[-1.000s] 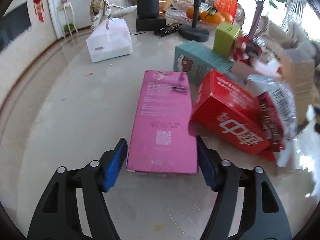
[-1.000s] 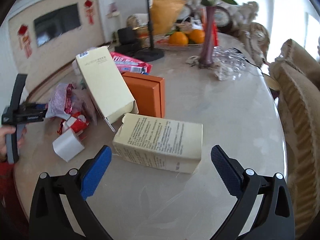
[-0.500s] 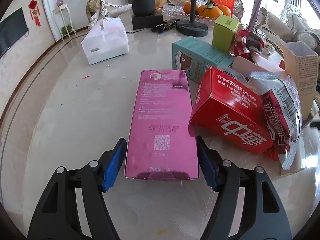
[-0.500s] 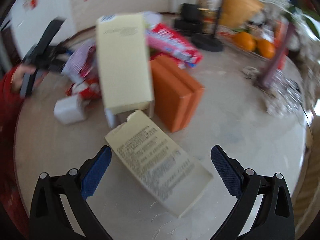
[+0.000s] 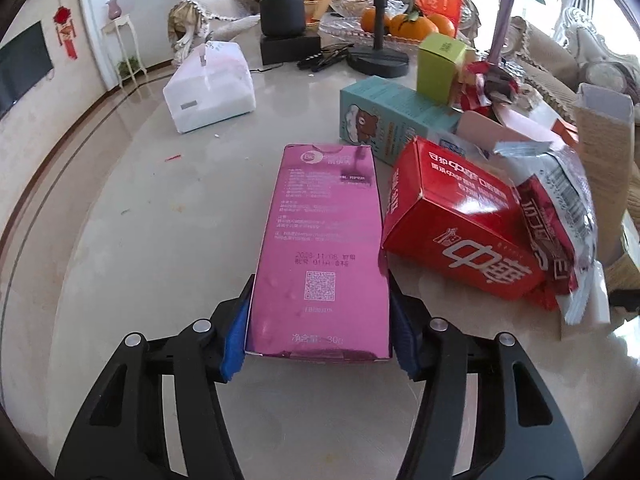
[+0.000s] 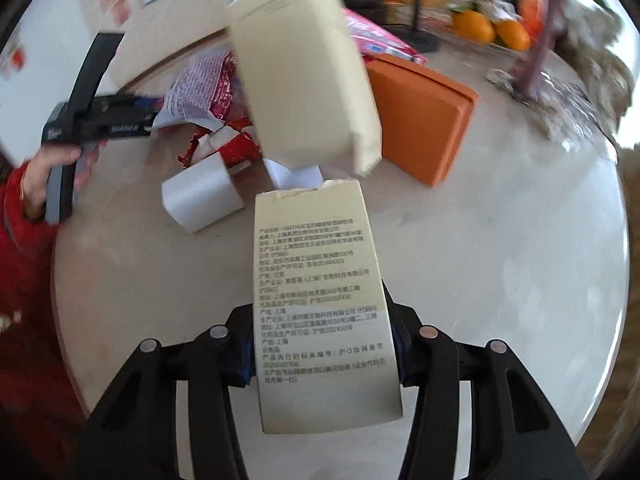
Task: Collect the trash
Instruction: 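Carry the pink and cream boxes to the wastebasket and open both tools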
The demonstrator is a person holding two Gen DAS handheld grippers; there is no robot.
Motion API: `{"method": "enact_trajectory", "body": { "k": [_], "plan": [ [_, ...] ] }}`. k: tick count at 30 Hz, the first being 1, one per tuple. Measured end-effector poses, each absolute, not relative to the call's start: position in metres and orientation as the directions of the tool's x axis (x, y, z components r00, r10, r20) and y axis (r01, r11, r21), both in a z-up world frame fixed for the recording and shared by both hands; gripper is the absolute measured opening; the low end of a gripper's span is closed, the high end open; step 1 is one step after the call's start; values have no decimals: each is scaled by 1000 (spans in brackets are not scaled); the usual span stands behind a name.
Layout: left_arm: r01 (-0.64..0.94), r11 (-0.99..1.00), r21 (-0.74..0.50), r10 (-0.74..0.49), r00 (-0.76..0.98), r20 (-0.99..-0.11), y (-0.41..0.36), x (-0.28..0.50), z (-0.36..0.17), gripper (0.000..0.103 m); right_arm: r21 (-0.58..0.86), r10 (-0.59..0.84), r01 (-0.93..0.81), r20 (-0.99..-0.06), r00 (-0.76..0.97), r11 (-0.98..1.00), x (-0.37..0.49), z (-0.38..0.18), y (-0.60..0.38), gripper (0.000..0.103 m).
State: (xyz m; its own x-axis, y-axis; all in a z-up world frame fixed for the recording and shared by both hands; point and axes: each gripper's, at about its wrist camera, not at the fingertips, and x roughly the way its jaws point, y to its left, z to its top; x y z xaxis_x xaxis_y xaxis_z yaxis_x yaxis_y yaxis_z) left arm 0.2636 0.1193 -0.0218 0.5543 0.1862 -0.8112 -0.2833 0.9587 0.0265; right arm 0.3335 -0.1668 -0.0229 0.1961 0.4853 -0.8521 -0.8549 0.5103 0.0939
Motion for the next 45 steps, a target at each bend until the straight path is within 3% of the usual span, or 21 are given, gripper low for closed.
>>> {"method": "enact_trajectory", "body": {
  "k": [6, 11, 18, 24, 31, 39, 45],
  "plan": [
    [-294, 954, -67, 121, 577, -808, 130, 229, -14, 57, 112, 459, -713, -830, 316, 692, 303, -26, -188, 46],
    [-281, 952, -124, 87, 633, -769, 132, 170, 5, 57, 280, 555, -591, -754, 352, 756, 285, -14, -210, 46],
    [-99, 975, -200, -76, 694, -716, 93, 54, 31, 57, 475, 687, -512, -615, 387, 715, 211, 5, -228, 46],
    [30, 957, -288, -247, 602, -759, 53, -37, 12, 57, 635, 787, -479, -564, 250, 607, 90, -19, -216, 46],
    [99, 956, -278, -294, 404, -866, 15, -92, -51, 57, 666, 731, -380, -681, 40, 642, 11, -92, -193, 46],
    [74, 980, -185, -195, 176, -965, -2, -70, -175, 58, 477, 508, -371, -861, -16, 797, 14, -183, -164, 46],
    [29, 991, -130, -132, 116, -984, 3, -61, -206, 63, 376, 410, -408, -912, -5, 832, 10, -213, -151, 51]
  ]
}}
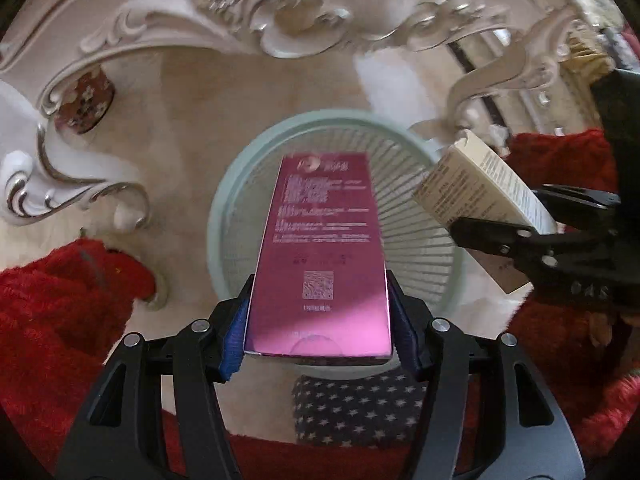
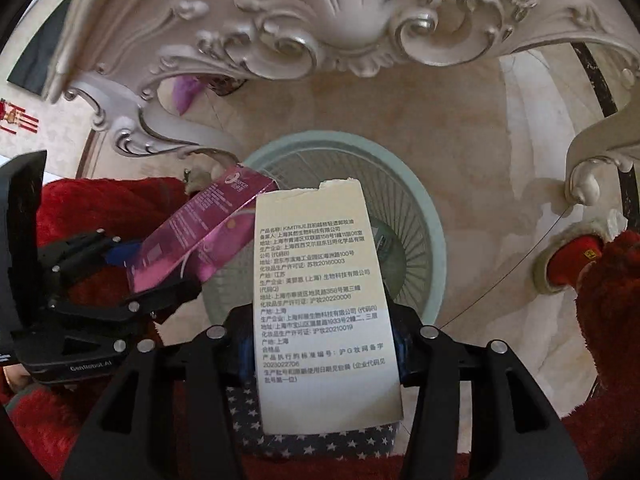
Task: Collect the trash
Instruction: 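Carry the pink and cream boxes to the wastebasket and open both tools, then move both tools back to the table toward the snack bag and KIMTRUE box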
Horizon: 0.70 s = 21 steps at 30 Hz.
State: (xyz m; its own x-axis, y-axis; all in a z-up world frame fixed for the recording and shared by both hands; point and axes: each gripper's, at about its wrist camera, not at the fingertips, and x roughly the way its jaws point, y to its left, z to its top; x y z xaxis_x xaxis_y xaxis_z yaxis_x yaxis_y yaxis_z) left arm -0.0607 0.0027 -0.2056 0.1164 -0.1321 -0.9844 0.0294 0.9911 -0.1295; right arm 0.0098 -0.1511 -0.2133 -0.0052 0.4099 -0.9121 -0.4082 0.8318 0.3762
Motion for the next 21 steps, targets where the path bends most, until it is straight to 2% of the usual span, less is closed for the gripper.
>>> {"method": "enact_trajectory", "body": {
  "k": [2, 3, 4, 13, 21],
  "plan": [
    [8, 992, -126, -127, 104, -987, 6, -61, -209, 74, 362, 397, -418, -918, -4, 833, 8, -216, -151, 67],
    [-10, 990, -143, -141, 101, -985, 10, -62, -211, 75, 359, 398, -418, -918, 4, 834, 6, -216, -152, 76],
    [-25, 987, -159, -155, 98, -983, 13, -64, -213, 75, 358, 399, -419, -917, 13, 835, 8, -215, -153, 78],
    [-78, 981, -179, -174, 67, -982, 20, -58, -222, 75, 370, 396, -375, -918, -9, 850, 2, -219, -163, 79],
    [-20, 979, -202, -198, 118, -973, 15, -57, -207, 75, 388, 427, -383, -904, 18, 838, 2, -210, -162, 79]
  ]
}}
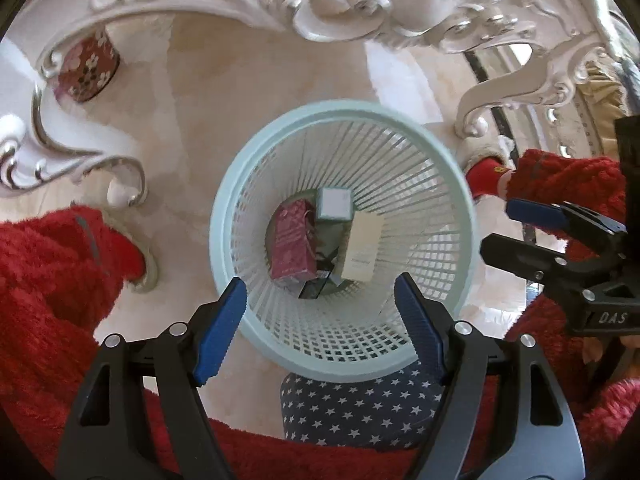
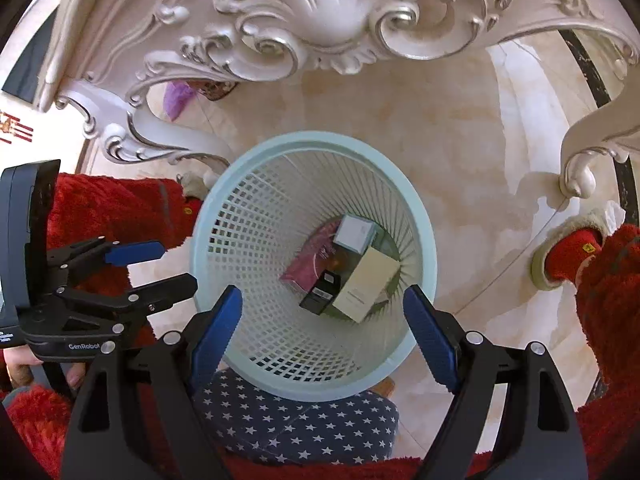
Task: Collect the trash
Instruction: 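Move both tools back to the table toward the snack bag and KIMTRUE box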
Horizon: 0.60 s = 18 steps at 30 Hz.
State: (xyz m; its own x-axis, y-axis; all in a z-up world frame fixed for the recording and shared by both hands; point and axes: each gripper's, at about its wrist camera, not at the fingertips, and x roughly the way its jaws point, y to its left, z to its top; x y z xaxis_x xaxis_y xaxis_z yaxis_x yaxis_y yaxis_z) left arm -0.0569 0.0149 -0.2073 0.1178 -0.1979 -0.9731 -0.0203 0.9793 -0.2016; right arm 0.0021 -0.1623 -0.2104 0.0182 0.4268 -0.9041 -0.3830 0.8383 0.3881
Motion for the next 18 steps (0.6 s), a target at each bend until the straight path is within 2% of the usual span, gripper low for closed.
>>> {"method": "enact_trajectory", "body": {
  "k": [3, 6, 8, 11, 12, 14, 18],
  "plan": [
    [76, 969, -237, -247, 181, -952, 11, -61, -171, 75, 421, 480, -437, -877, 28, 795, 0, -188, -166, 79],
    [172, 943, -285, -325, 289, -901, 15, -62, -116, 75, 455, 588, -531, -802, 104, 715, 3, -129, -177, 79],
    [212, 942, -258, -322, 367, -873, 22, -54, -81, 75, 416, 641, -598, -734, 224, 685, 16, -78, -190, 79],
    [245, 958, -150, -258, 509, -821, 39, -26, -27, 75, 243, 638, -673, -637, 432, 698, 49, -11, -203, 79],
    [243, 965, -100, -222, 550, -805, 46, -10, -12, 75, 165, 623, -690, -608, 492, 705, 64, 7, -202, 83],
    [231, 973, -18, -161, 616, -771, 60, 20, 8, 75, 28, 590, -699, -561, 581, 715, 93, 29, -197, 83],
    [217, 975, 43, -113, 655, -747, 89, 91, 24, 75, -177, 515, -695, -552, 656, 697, 167, 50, -167, 83]
  ]
}}
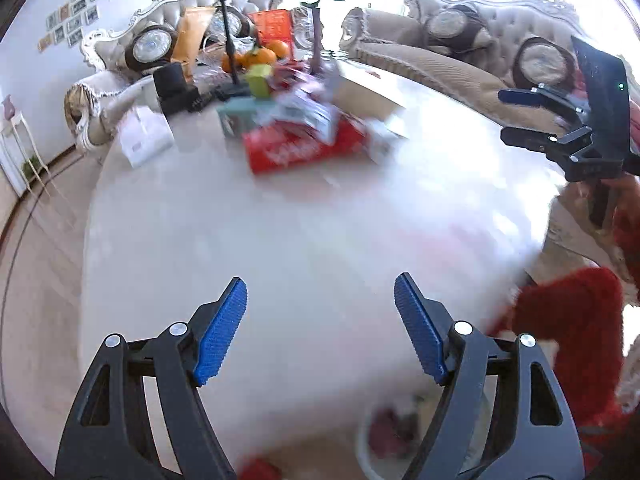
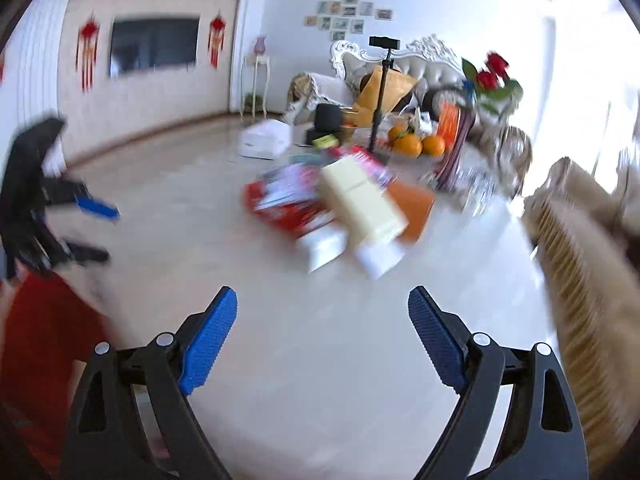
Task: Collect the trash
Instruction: 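Move both tools back to the table toward the snack bag and KIMTRUE box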
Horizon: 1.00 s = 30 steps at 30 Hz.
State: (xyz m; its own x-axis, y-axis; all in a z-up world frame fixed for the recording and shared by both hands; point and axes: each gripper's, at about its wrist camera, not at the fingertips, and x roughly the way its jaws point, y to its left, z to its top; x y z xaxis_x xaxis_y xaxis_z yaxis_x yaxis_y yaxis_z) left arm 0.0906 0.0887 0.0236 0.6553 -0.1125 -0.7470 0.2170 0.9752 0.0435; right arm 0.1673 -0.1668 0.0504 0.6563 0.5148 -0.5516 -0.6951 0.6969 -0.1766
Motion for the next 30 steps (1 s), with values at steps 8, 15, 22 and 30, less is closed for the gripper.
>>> {"method": "enact_trajectory", "body": {
  "k": [8, 15, 22, 30],
  "plan": [
    [328, 927, 184, -65, 621, -781, 114, 218, 9, 75, -315, 478, -738, -598, 643, 597, 259, 38, -103, 83],
    [513, 846, 144, -188, 541, -820, 112, 277, -6, 75, -320, 470, -774, -647, 600, 546, 294, 20, -79, 83],
    [579, 807, 121, -236, 502, -832, 106, 316, -17, 75, -251, 492, -807, -684, 538, 534, 316, 15, -79, 83],
    [630, 765, 130, -252, 480, -840, 100, 327, -11, 75, -164, 522, -826, -705, 480, 539, 328, 8, -83, 83]
  ]
}}
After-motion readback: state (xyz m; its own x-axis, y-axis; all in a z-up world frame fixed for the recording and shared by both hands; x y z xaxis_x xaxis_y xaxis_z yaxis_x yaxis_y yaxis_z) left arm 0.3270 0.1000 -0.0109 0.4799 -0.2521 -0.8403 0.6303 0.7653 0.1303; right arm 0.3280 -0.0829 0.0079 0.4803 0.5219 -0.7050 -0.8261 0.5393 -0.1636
